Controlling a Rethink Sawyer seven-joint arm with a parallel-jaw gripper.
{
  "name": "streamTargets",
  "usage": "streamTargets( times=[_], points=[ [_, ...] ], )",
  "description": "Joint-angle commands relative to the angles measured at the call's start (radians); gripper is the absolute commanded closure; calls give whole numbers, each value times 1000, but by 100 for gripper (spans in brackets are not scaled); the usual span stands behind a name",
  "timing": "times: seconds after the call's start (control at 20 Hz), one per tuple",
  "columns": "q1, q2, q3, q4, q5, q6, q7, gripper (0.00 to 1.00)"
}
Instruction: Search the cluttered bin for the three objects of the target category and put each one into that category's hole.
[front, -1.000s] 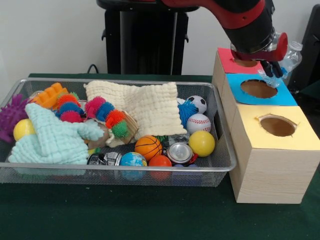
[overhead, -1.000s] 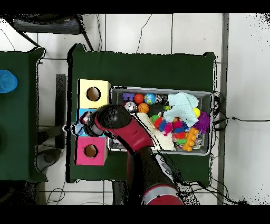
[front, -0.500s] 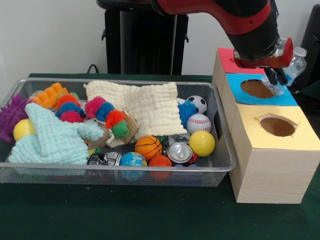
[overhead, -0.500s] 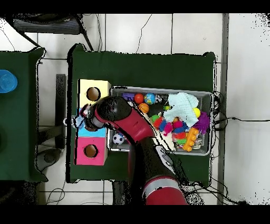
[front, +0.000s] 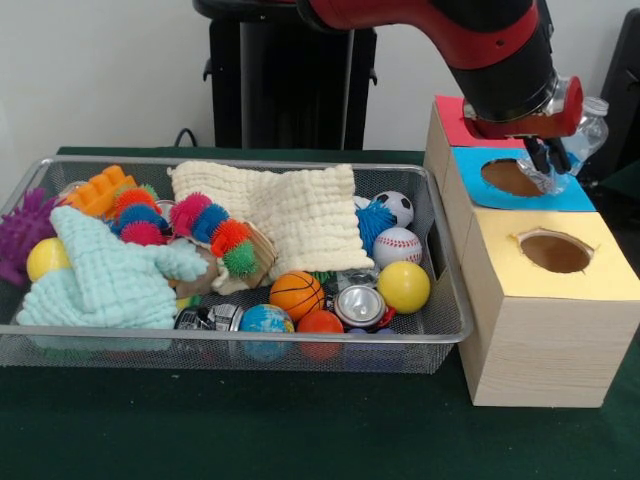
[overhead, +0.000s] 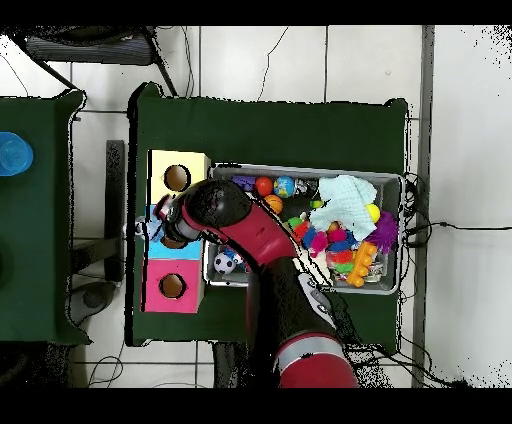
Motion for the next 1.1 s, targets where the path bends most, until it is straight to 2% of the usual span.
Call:
streamTargets(
  times=[0.05,0.25,0.7,1.1],
  points=[
    [-38,48,-12,-39,-54,16,158,100],
    [-54,39,-14,-5,-61,35,147,100],
    [-78,51,-5,13,-85,67,154,100],
    [-67,21,22,96,-46,87,193,100]
  ],
)
